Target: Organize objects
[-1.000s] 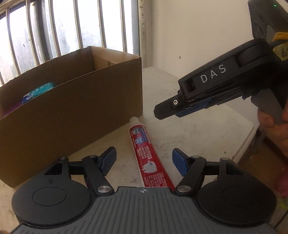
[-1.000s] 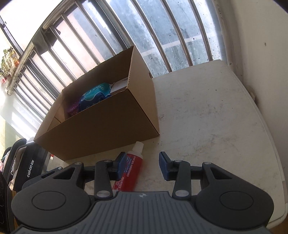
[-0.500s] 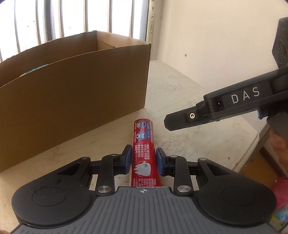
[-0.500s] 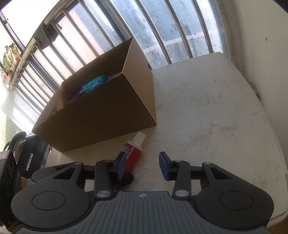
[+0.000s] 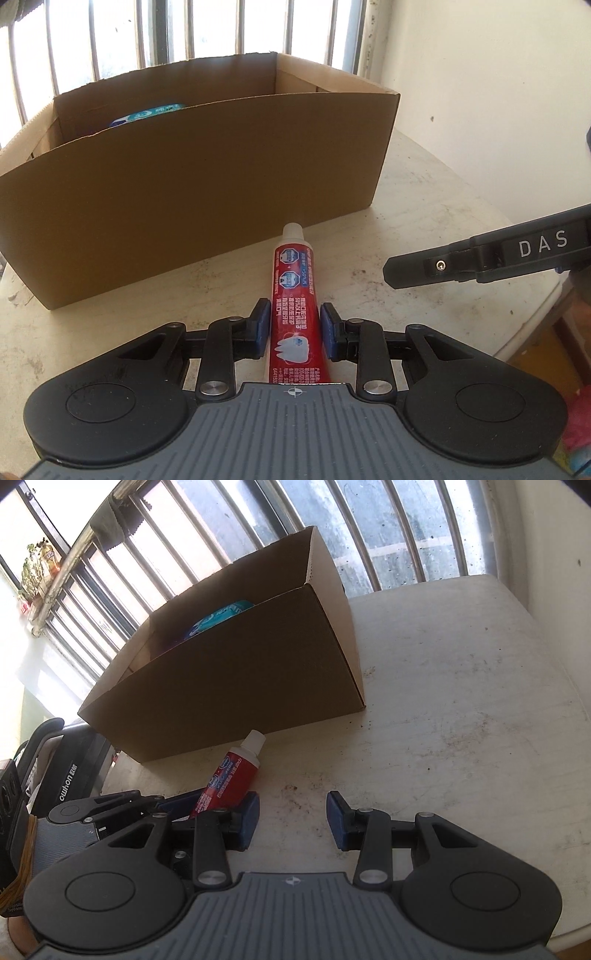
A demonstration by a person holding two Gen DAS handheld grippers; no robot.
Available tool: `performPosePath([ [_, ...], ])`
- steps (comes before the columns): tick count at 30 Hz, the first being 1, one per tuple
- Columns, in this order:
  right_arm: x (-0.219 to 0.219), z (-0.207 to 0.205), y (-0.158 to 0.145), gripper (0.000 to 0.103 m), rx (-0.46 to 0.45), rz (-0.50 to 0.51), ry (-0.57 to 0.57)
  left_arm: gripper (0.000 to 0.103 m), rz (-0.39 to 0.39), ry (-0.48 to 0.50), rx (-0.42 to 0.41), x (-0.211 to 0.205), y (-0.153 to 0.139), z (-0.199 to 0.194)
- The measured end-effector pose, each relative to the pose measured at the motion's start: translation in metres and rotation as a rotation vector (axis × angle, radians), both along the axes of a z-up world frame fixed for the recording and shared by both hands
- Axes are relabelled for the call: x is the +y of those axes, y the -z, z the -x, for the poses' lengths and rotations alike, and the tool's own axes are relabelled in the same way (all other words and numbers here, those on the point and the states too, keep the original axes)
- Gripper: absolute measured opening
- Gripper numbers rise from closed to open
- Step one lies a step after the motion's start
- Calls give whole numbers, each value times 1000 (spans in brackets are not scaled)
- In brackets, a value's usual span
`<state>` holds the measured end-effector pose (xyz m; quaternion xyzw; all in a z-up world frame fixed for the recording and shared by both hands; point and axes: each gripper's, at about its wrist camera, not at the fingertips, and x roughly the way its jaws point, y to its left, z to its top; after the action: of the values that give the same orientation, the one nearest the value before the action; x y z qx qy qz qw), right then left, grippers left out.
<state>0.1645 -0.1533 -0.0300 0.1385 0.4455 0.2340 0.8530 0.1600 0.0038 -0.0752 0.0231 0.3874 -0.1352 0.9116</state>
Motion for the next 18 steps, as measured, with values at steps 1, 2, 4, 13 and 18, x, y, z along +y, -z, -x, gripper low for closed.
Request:
performPosePath([
  [1,2,0,0,44,0,0,-5,28,2,1,2,3,0,0],
  [2,4,0,0,44,0,0,-8,28,9,-3,6,6,0,0],
  [4,7,-1,1,44,4,6,-15,28,8,-7,11,-6,-8,3],
  [13,19,3,6,44,0,13,-36,29,22,-8,29,-2,-20,11],
  [18,19,3,6,44,-4,13,-37,30,20,15,17,1,-32,18],
])
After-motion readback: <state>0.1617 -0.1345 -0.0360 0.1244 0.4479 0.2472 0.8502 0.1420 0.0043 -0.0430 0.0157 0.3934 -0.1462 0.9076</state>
